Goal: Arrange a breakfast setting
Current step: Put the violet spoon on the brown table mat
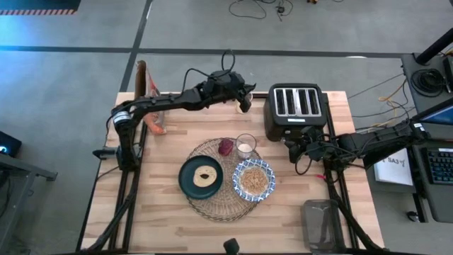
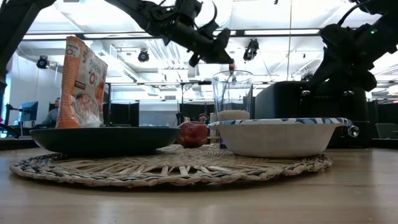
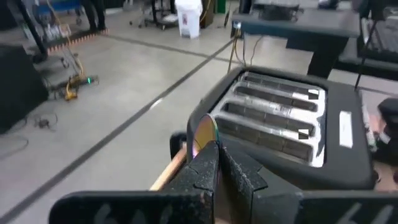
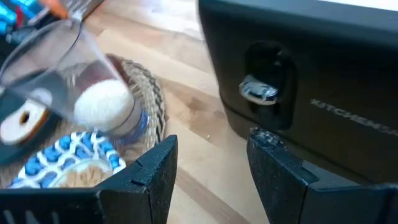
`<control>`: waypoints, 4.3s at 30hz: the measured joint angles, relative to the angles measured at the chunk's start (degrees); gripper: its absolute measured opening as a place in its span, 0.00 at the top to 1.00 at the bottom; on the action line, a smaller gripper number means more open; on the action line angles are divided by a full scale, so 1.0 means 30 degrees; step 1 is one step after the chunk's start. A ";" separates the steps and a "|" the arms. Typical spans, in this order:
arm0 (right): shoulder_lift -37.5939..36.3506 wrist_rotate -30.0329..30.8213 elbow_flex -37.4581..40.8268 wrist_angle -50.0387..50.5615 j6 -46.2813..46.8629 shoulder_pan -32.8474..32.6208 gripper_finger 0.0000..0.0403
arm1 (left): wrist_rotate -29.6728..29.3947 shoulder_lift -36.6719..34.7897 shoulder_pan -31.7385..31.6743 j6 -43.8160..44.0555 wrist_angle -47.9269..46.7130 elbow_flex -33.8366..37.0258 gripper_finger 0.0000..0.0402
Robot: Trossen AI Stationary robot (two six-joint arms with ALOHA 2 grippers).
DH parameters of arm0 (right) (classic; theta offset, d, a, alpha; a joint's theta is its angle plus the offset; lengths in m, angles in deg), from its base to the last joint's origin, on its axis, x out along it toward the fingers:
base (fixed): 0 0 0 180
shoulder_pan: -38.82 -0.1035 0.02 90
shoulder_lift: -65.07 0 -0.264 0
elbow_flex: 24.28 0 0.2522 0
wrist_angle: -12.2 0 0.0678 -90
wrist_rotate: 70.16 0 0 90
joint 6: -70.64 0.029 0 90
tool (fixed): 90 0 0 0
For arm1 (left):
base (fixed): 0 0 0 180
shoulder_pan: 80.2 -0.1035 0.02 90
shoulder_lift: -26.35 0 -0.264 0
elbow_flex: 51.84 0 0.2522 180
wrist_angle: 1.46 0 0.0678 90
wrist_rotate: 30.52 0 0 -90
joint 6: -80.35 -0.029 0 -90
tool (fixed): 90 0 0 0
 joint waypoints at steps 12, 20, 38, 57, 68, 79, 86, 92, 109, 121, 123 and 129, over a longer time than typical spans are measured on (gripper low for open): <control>0.0113 -0.0340 0.0007 -0.0020 -0.2023 -0.0007 0.55 | 0.4409 -0.0564 0.0022 0.0835 0.0110 -0.1388 1.00; 0.0113 -0.0340 0.0007 -0.0027 -0.2016 -0.0007 0.55 | 0.9343 -0.0688 0.0109 0.3181 0.0607 -0.1529 1.00; 0.0834 0.1128 0.0043 -0.1624 -0.4433 0.0000 0.55 | 1.1898 -0.2583 0.0534 0.3532 0.0846 -0.1514 1.00; 0.1738 -0.0493 -0.0451 -0.1885 -0.4415 0.0000 0.55 | 1.3537 -0.3002 0.0707 0.3328 0.0727 -0.1500 1.00; 0.1753 -0.3052 -0.0765 -0.2320 -0.5893 0.0007 0.55 | 1.5714 -0.3099 0.0707 0.3102 0.0740 -0.1500 1.00; 0.1767 -0.4315 -0.1622 -0.1727 -0.8394 0.0568 0.53 | 1.7189 -0.3210 0.0699 0.3102 0.0727 -0.1500 1.00; 0.3013 -0.7221 -0.3952 0.0256 -1.1552 0.1101 0.43 | 1.8264 -0.3252 0.0816 0.3110 0.0581 -0.1500 1.00; 0.6190 -0.9839 -0.5156 0.3036 -1.6199 0.1127 0.35 | 1.8487 -0.3381 0.0867 0.3110 0.0411 -0.1496 1.00; 1.2045 -0.9688 -0.6470 0.4053 -2.3631 0.1311 0.44 | 1.8329 -0.5284 0.0991 0.3128 -0.0717 -0.1485 1.00; 1.4032 -0.9695 -0.6471 0.1311 -2.4830 0.1304 0.44 | 1.7284 -0.7550 0.0991 0.2221 -0.1701 -0.1478 1.00; 1.4337 -0.9695 -0.6477 0.0872 -2.4916 0.1304 0.44 | 1.6901 -0.7772 0.0991 0.1976 -0.1856 -0.1478 1.00; 1.5632 -0.9691 -0.6470 -0.0035 -2.5378 0.1304 0.44 | 1.6754 -0.8316 0.0991 0.1950 -0.1928 -0.1471 1.00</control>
